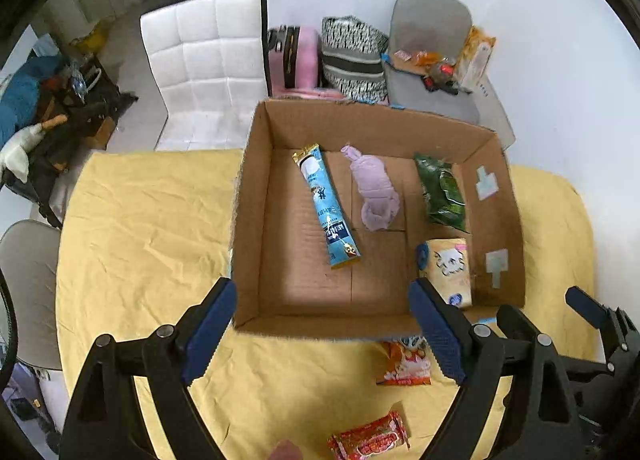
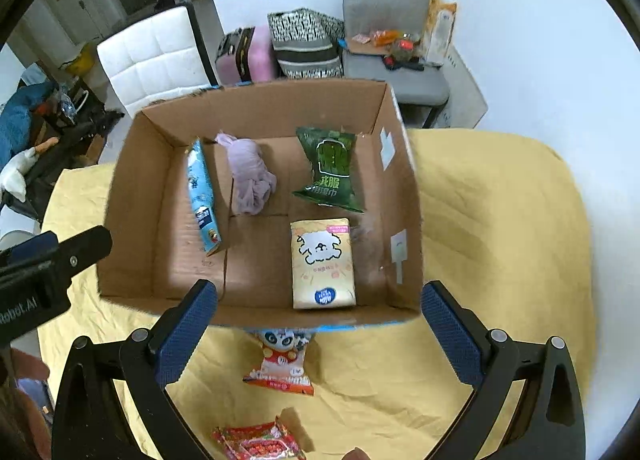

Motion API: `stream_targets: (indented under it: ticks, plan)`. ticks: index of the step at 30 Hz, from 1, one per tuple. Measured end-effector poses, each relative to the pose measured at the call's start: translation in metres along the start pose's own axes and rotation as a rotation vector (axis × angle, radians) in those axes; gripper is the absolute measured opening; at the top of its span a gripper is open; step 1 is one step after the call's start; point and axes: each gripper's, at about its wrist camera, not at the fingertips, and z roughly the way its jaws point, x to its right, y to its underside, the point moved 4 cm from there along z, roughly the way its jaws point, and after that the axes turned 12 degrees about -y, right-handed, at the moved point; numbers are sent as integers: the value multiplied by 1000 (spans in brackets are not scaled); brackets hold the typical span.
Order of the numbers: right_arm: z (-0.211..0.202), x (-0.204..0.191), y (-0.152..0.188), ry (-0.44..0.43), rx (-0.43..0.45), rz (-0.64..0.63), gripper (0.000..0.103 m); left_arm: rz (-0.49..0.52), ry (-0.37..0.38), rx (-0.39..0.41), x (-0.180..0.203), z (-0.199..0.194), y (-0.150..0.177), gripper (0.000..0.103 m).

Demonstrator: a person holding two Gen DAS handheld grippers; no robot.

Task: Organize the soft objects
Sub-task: 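Lift both tools out of the box, then grasp the red jacket bag with the left tool while the right grasps the panda bag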

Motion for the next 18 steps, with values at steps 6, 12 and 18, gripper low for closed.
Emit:
stream_targets:
  ticks: [6,12,18]
  plan:
    - [-39,-4,15,-4,64,-16,103,8,-20,81,1,-42,19,88]
    - [-58,9,44,-45,45,11,103,13,-39,122,3,-68,48,88]
    - [-37,66,132,-36,-97,107,103,196,-71,-1,37,-32,140,88]
